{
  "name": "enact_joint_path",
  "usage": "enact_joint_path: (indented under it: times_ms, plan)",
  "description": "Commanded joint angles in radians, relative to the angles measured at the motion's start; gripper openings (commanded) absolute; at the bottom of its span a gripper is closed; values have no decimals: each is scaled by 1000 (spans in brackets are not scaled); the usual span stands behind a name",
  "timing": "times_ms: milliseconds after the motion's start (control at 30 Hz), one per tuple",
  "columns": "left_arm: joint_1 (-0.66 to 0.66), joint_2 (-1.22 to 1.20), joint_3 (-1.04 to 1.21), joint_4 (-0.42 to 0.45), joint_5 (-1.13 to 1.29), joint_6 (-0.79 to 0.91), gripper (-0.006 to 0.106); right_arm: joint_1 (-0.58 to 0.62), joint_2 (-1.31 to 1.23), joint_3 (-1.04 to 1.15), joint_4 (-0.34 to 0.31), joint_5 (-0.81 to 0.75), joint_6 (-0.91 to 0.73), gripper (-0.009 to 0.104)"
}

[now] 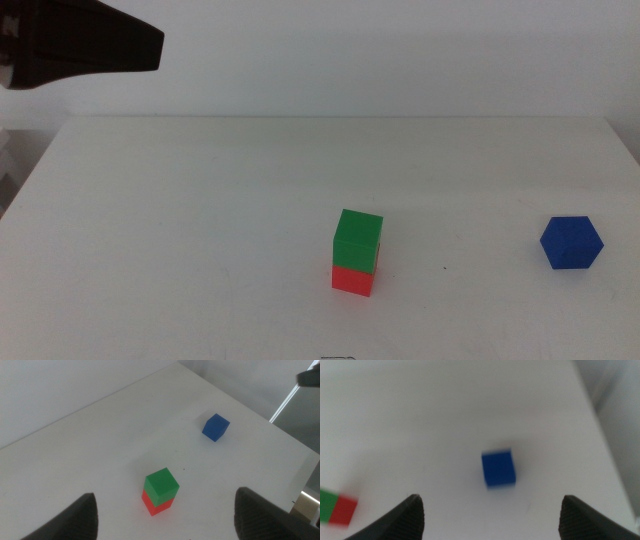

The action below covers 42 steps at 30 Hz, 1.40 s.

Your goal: Stack red cubes first, then green, then blue cubes in a specific spot.

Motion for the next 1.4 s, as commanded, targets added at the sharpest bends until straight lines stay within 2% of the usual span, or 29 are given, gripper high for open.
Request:
enact_joint_path:
  times_ms: [0,200,700,833,1167,1367]
  plan:
    - [-9,-14,-22,-56,-13,-9,93,1,74,-114,19,82,-7,90]
    - [-9,-14,-22,-56,-13,-9,93,1,238,-292,45,281,44,90]
    - [-9,-14,-22,-56,-13,-9,93,1,611,-427,30,258,17,90]
    - [-9,-14,-22,-56,-13,-9,93,1,709,-473,30,270,-66,90]
    - [-9,-14,-22,-56,-13,-9,93,1,824,-477,-11,238,-105,90]
    - [-9,-14,-22,-56,-13,-9,93,2,864,-477,-6,230,-105,90]
